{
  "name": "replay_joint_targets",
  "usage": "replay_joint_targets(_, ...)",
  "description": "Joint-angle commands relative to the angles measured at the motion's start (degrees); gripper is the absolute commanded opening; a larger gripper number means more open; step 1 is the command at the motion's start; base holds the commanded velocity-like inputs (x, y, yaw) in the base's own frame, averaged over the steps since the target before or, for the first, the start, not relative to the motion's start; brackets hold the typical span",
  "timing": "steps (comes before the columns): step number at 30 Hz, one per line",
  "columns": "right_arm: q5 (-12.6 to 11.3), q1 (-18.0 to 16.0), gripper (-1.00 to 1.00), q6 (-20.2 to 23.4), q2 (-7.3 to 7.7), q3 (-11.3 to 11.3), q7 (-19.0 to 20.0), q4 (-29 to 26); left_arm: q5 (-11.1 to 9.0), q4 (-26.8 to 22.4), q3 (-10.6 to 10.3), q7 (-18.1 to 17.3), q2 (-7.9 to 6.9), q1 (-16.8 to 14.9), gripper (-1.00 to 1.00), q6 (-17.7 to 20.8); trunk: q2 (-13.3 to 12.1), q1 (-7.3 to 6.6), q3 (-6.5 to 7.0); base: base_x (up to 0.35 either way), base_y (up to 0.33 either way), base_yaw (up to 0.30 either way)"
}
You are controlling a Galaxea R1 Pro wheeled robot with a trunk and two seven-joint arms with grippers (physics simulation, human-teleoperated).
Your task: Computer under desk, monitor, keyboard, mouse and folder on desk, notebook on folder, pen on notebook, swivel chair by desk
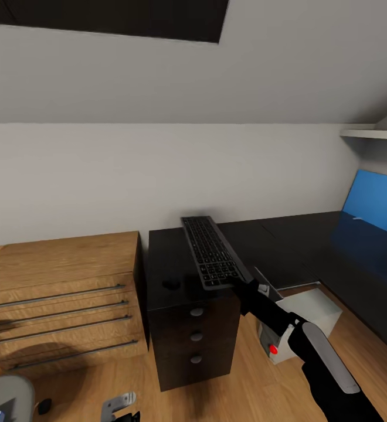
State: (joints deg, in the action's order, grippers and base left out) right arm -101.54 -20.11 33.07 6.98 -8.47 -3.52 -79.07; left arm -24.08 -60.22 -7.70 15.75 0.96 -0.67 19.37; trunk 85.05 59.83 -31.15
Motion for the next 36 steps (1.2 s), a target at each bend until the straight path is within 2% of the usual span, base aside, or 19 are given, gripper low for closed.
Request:
replay_joint_targets(1,-0.73,0.05,-1.00,0.04,0.15,-0.06,0.13,-0.07,-0.61,-0.08,-0.06,0.51,-0.04,-0.03,1.00,0.15,0.03,0.00,-0.06,0.000,0.000,0.000)
replay_joint_targets(6,-0.36,0.16,-1.00,-0.37,0.25,-0.14,0.45,-0.02,-0.58,2.94,0.08,0.51,0.01,-0.03,1.00,-0.52,0.03,0.00,-0.06,-0.085,-0.092,0.000)
replay_joint_targets(11,-0.33,0.16,-1.00,-0.54,0.23,-0.15,0.76,0.10,-0.52,3.88,0.06,0.61,0.04,-0.03,1.00,-1.26,0.03,0.00,-0.06,-0.174,-0.268,0.100)
replay_joint_targets(25,1.42,0.16,-1.00,-0.55,0.23,-0.15,0.62,0.07,-0.53,3.98,-0.03,0.60,0.07,-0.03,1.00,-1.44,0.03,0.00,-0.06,-0.202,-0.262,0.257)
replay_joint_targets(29,2.36,0.16,-1.00,-0.55,0.24,-0.15,0.52,0.06,-0.52,3.97,-0.03,0.53,0.09,-0.03,1.00,-1.44,0.03,0.00,-0.06,-0.275,-0.184,0.275)
replay_joint_targets(36,2.55,0.16,-1.00,-0.55,0.31,-0.15,0.31,0.06,-0.49,3.97,-0.03,0.51,0.05,-0.03,1.00,-1.44,0.03,0.00,-0.06,-0.296,-0.146,0.272)
